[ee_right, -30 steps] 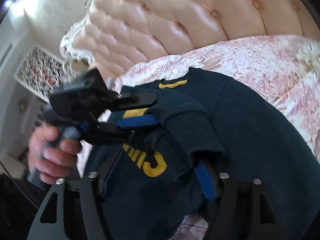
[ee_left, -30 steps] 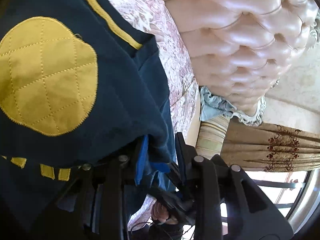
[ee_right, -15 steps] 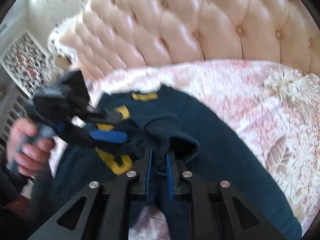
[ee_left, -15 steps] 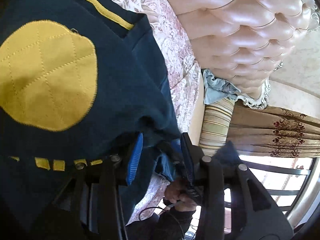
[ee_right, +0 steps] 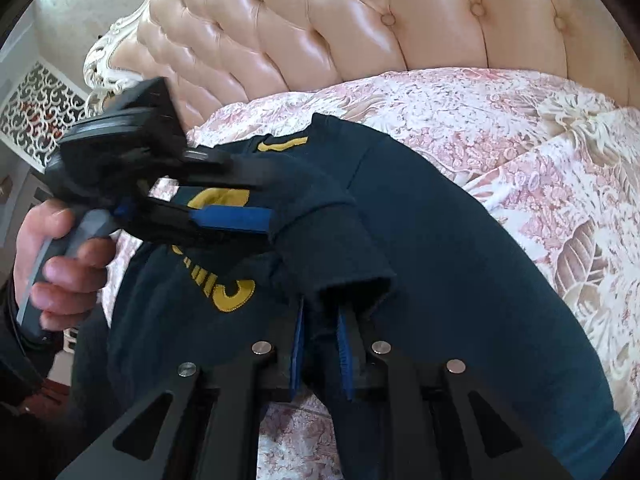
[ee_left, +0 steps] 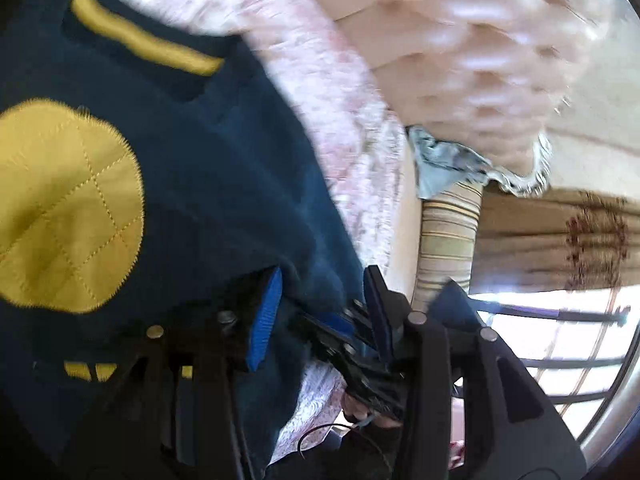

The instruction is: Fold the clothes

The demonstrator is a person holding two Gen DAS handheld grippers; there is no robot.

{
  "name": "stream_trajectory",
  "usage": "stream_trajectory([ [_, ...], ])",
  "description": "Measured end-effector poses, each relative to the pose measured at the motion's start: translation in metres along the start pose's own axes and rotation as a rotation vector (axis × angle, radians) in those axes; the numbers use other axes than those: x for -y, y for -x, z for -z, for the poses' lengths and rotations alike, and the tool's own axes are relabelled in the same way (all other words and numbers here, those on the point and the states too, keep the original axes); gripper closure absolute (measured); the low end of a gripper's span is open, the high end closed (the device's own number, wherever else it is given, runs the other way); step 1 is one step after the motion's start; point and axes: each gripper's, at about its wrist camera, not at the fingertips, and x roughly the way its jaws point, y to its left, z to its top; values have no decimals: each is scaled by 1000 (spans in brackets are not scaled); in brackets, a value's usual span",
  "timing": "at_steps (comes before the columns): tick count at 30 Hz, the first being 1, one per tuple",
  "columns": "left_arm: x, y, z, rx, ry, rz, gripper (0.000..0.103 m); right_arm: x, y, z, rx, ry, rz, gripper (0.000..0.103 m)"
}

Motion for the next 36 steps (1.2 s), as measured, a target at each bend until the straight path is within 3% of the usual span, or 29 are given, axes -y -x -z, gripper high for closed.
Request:
stream_trajectory([
  [4, 21, -3, -2, -29, -83, -51, 56, 0, 5, -2, 16, -18, -11, 83],
  [6, 33, 0, 1, -33, -115, -34, 53, 2, 8, -2, 32, -32, -18, 81],
  [10, 39, -10, -1, -62, -133, -85, 49, 8, 13, -4, 69, -76, -47, 59],
  [13, 24, -33, -13, -120, -87, -114, 49, 7, 9, -5, 73, -91, -62, 51],
  [18, 27, -39, -24, -91, -108, -130, 49, 0, 1, -4, 49, -53, -61, 51],
  [24, 35, -39, -35, -43, -147, -134, 50, 5, 1, -5, 49, -68, -80, 58],
  [28, 41, -25, -13, -114, -113, -93, 49, 5, 6, -5, 69, -62, -68, 58],
  [31, 34, -33, 5, -171, -120, -138, 49, 0, 5, -7, 66, -43, -51, 58],
  [36, 21, -45, -13, -130, -88, -154, 49, -16, 7, -5, 66, 32, -60, 58],
])
